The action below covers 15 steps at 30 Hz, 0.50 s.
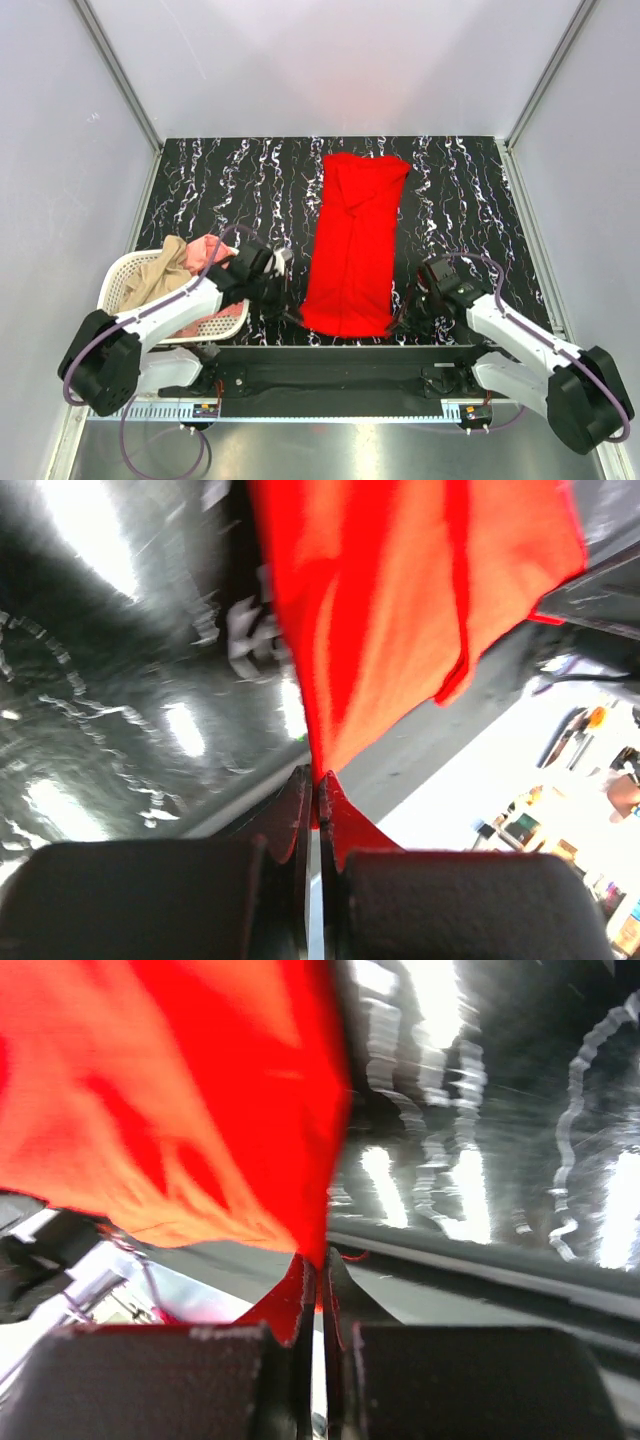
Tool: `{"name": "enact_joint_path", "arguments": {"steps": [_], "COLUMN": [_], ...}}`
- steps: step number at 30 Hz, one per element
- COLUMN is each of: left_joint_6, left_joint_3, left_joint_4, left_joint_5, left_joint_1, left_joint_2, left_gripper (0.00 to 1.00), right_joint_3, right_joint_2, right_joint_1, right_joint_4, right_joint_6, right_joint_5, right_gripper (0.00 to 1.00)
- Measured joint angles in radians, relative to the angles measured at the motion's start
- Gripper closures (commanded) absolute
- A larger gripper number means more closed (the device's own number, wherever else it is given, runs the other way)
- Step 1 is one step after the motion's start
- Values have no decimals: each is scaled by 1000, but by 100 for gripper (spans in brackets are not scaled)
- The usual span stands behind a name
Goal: Fold and stack the t-shirts
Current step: Fold the tshirt
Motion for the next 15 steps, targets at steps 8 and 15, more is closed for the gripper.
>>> {"name": "enact_joint_path", "arguments": {"steps": [8,15], "left_joint_6": [24,38], "left_joint_3": [523,917], "left_joint_4": [-147,-221], "left_joint_5": [-43,-42], "left_joint_1": [23,134], "left_joint_2": [193,597], "left_gripper": [100,98], "right_joint_3": [408,875], "right_joint_2": [247,628], "right_joint_1": [-137,-304], "right_joint_4": [-112,-232], "right_joint_6": [-130,-323], "right_joint_5": [64,76], "right_gripper": [100,100]}}
